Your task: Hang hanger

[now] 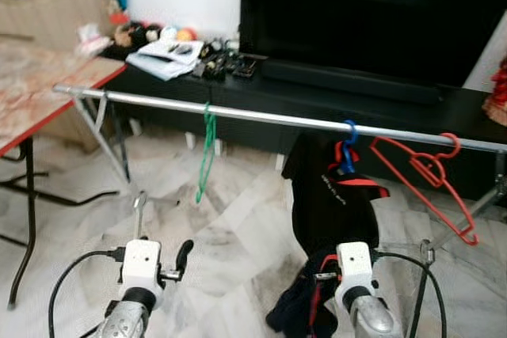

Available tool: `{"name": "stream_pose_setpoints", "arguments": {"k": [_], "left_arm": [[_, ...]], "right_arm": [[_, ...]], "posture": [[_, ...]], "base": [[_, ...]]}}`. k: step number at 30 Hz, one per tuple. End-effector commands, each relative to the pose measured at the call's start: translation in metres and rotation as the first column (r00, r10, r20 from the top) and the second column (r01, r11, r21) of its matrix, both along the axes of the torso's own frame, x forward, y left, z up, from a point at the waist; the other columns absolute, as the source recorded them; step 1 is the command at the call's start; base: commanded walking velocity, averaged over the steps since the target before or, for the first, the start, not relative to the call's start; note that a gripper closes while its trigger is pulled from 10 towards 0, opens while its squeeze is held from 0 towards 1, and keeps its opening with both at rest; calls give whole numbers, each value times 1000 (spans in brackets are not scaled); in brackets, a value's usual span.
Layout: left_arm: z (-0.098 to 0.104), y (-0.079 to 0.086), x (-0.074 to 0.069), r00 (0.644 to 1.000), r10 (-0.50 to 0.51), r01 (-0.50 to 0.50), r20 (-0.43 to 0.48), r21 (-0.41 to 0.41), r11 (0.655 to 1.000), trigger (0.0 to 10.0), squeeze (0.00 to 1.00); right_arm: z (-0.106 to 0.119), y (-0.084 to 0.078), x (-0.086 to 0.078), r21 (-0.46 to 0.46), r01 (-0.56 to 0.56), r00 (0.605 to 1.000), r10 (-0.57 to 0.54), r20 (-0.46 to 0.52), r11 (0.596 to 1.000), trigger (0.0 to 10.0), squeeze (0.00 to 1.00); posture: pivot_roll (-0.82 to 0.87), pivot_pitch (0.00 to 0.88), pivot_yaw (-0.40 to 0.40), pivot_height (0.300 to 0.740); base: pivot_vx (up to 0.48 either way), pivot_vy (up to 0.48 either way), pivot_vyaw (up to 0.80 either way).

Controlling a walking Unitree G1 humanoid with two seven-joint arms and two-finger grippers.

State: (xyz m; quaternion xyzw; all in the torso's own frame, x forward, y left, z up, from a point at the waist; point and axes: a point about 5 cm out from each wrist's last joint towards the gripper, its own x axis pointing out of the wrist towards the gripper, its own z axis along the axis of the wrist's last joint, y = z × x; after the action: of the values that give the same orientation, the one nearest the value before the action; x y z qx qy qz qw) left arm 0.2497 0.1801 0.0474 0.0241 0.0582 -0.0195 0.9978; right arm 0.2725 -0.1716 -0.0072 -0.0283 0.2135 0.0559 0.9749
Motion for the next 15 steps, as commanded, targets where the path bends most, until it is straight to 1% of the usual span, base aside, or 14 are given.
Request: {"name": "stream_pose_setpoints", "arguments": {"k": [1, 7, 13, 15], "left_arm": [[1, -5, 1, 1000, -20, 20, 10, -5, 1000, 10000, 0], [4, -2, 3, 999, -27, 27, 20, 8, 1000, 10000, 0], [8, 1, 5, 999, -29, 28, 34, 22, 999, 10000, 0], [10, 2, 6, 999, -31, 30, 39, 27, 999, 10000, 0]], "right_arm": [[1, -6, -1, -12, 13, 1000, -13, 8, 1000, 10000, 0], [-3, -4, -4, -30, 2, 1000, -2, 4, 1000, 10000, 0], [-4, -1, -5, -30, -21, 1000, 21, 4, 999, 10000, 0], [-4, 0, -5, -48, -34, 999, 34, 3, 998, 10000, 0]], "posture": [[-50, 0, -23, 740], [-44, 0, -9, 740], [-40, 0, 2, 740], [-37, 0, 4, 740]], "base": [[292, 0, 0], [303, 0, 0], [309, 0, 0], [313, 0, 659]]}}
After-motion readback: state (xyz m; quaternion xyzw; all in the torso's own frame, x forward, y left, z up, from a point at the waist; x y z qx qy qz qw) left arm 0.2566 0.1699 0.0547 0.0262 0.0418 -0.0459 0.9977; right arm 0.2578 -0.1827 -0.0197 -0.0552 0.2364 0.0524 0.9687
